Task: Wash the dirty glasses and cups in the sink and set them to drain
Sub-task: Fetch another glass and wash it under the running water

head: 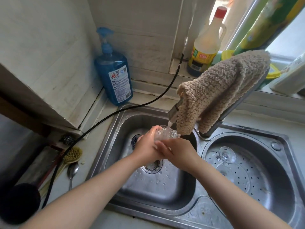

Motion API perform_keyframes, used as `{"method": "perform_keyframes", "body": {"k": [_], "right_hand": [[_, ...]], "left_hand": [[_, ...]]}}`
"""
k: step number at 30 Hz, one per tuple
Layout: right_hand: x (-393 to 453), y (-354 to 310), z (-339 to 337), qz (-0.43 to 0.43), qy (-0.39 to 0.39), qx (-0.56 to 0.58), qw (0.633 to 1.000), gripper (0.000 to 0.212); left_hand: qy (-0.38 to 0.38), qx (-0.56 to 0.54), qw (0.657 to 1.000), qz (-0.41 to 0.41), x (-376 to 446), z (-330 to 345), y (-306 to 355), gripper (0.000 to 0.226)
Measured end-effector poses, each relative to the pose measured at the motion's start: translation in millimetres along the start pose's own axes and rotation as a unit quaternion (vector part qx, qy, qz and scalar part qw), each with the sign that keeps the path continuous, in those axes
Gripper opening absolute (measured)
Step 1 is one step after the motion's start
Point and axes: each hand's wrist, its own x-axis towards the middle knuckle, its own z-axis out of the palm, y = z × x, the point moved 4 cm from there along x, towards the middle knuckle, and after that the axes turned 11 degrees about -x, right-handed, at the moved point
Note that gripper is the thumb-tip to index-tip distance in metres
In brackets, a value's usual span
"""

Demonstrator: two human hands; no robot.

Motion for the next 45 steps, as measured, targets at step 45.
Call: {"method": "perform_keyframes", "body": {"k": [45], "right_hand": [[-5.3, 17.4, -2.0, 0.02, 0.016, 0.125, 0.992, 0.059]], "left_hand": [[-0.075, -0.13, 0.989, -0.016, -3.3, -18.9, 1.1, 0.072]]}}
